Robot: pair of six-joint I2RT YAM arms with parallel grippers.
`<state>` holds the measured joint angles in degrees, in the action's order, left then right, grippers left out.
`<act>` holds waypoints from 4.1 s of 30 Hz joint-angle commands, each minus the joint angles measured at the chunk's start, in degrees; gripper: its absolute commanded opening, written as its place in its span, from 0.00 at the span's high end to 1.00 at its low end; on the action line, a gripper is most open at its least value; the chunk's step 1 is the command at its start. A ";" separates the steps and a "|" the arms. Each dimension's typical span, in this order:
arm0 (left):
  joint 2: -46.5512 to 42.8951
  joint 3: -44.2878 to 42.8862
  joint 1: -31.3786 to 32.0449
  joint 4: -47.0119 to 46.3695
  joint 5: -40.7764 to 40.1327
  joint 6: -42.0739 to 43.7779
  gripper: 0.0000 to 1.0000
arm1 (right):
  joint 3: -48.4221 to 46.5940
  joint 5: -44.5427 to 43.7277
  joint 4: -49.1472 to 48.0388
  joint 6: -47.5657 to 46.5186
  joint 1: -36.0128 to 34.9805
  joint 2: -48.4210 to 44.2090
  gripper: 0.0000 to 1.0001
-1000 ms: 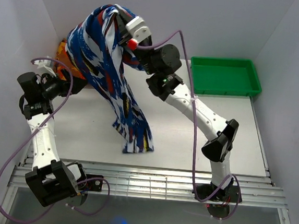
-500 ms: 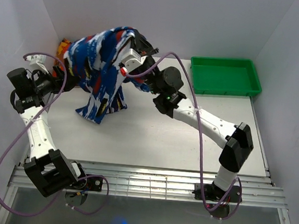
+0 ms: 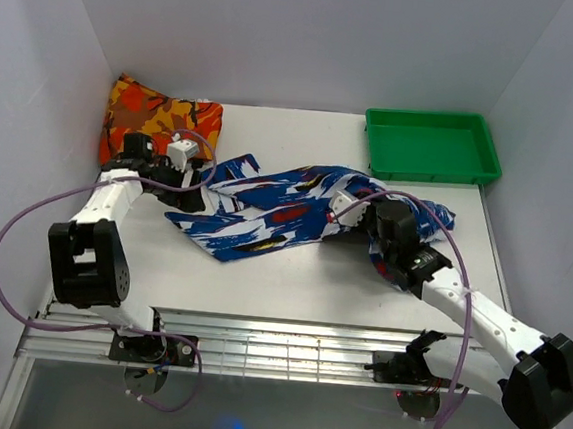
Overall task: Fold and stack the trousers
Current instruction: Move the trousers to the center of the board, then flatten the trousers out
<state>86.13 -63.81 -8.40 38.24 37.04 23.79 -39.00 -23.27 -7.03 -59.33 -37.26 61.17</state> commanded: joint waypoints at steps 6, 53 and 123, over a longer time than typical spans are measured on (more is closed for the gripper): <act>14.41 -7.45 7.43 -6.68 -15.14 4.08 0.05 | 2.18 7.00 35.66 2.39 4.27 -15.62 0.10; 12.95 -7.82 8.07 -4.05 -41.69 -4.05 1.00 | -29.20 30.56 43.42 29.97 57.11 27.50 0.09; 7.91 5.72 1.37 -12.75 -34.75 4.86 0.43 | -27.88 54.21 31.90 43.42 50.00 45.00 0.35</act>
<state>93.56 -56.95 -6.81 30.61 2.37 29.04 -67.57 31.40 27.70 -17.23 12.84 105.82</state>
